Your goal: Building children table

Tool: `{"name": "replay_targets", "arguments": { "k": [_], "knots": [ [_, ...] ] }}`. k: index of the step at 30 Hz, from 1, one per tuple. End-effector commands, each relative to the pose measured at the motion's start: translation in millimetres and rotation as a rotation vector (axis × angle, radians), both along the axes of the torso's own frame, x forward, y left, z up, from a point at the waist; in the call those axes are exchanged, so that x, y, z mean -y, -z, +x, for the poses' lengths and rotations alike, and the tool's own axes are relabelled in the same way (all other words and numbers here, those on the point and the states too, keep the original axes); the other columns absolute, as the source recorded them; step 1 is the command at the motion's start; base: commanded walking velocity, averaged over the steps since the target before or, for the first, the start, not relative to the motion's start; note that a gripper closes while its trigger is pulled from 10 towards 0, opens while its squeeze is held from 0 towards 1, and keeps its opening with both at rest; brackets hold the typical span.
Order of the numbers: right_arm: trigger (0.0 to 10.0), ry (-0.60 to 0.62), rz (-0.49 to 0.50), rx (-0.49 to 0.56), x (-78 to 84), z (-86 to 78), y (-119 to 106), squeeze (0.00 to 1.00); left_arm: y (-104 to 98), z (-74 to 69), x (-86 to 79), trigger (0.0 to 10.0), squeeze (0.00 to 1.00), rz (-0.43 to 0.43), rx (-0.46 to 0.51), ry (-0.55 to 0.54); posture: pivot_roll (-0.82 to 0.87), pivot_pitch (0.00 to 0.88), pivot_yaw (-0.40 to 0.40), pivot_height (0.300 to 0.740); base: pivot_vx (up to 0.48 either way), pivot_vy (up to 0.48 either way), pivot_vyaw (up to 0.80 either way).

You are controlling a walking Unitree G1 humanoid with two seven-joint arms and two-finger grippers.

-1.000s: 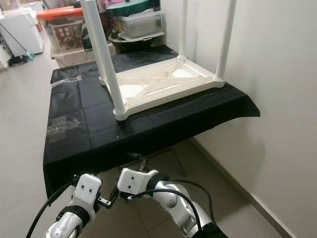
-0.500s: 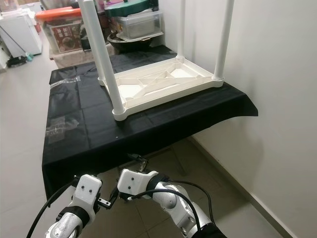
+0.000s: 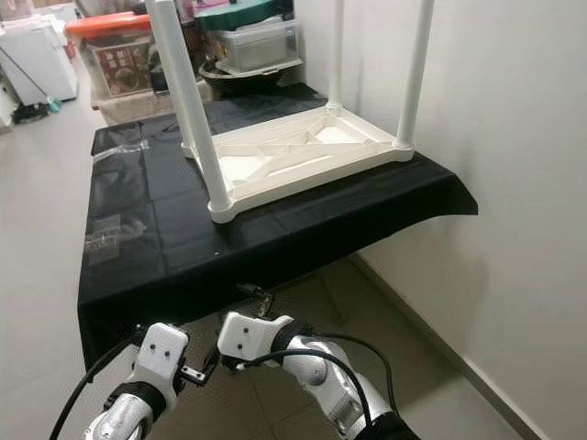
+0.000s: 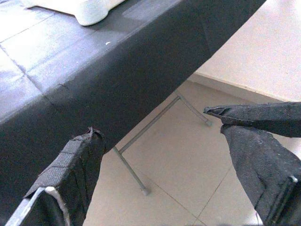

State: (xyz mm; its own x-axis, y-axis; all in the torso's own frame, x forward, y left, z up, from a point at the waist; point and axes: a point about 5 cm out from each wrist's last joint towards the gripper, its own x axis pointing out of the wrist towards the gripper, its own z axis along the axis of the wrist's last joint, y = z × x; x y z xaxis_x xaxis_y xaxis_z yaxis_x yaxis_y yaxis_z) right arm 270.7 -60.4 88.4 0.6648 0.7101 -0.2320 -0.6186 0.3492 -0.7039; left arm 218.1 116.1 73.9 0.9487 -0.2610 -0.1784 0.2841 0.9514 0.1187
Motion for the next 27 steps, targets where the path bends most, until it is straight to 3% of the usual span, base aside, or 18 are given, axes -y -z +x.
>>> {"name": "replay_targets", "arguments": {
  "k": [1,6,8,10,13,16,17,18,20,22,27],
  "knots": [
    [10.0,0.017,-0.055,0.012,-4.4,-5.1,6.6,0.0,-8.4,1.9,1.6,10.0,0.0,-0.015,0.047,0.005,-0.19,0.0,0.075,0.74,0.0,0.0,0.0],
    [10.0,0.077,-0.082,-0.029,-3.3,-0.5,11.1,0.0,-8.5,2.2,1.0,10.0,0.0,-0.012,0.05,-0.002,-0.19,0.0,0.075,0.74,0.0,0.0,0.0],
    [10.0,0.112,-0.047,-0.07,-0.6,3.5,9.5,0.0,-8.9,1.6,0.5,10.0,0.0,-0.01,0.052,-0.007,-0.18,0.0,0.07,0.74,0.0,0.0,0.0],
    [10.0,0.178,0.038,-0.075,4.8,12.0,0.2,0.0,-9.2,1.2,-0.2,10.0,0.0,-0.01,0.053,-0.013,-0.18,0.0,0.07,0.74,0.0,0.0,0.0],
    [10.0,0.289,0.19,-0.003,13.1,27.8,-21.5,0.0,-9.7,0.4,-1.0,10.0,0.0,-0.008,0.055,-0.015,-0.18,0.0,0.07,0.74,0.0,0.0,0.0],
    [10.0,0.401,0.177,-0.005,20.4,39.2,-28.9,0.0,-10.8,0.1,-1.6,10.0,0.0,-0.006,0.06,-0.018,-0.18,0.0,0.074,0.74,0.0,0.0,0.0],
    [10.0,0.441,0.255,-0.026,20.6,43.1,-32.9,0.0,-11.5,0.1,-1.6,10.0,0.0,-0.003,0.066,-0.019,-0.18,0.0,0.074,0.74,0.0,0.0,0.0],
    [10.0,0.441,0.255,-0.026,20.6,43.1,-32.9,0.0,-11.5,0.1,-1.6,10.0,0.0,-0.003,0.066,-0.019,-0.18,0.0,0.074,0.74,0.0,0.0,0.0],
    [10.0,0.637,0.407,-0.078,28.6,48.3,-33.9,0.0,-13.0,0.5,-2.0,10.0,0.0,-0.004,0.073,-0.033,-0.18,0.0,0.075,0.74,0.0,0.0,0.0],
    [10.0,0.614,0.44,-0.241,21.7,47.1,-26.3,0.0,-15.1,1.8,-3.5,10.0,0.0,-0.021,0.082,-0.058,-0.18,0.0,0.076,0.74,0.0,0.0,0.0],
    [10.0,0.518,0.527,-0.294,7.5,42.5,-25.5,0.0,-19.0,2.8,-4.1,10.0,0.0,-0.043,0.099,-0.084,-0.17,0.0,0.079,0.74,0.0,0.0,0.0]
  ]
}}
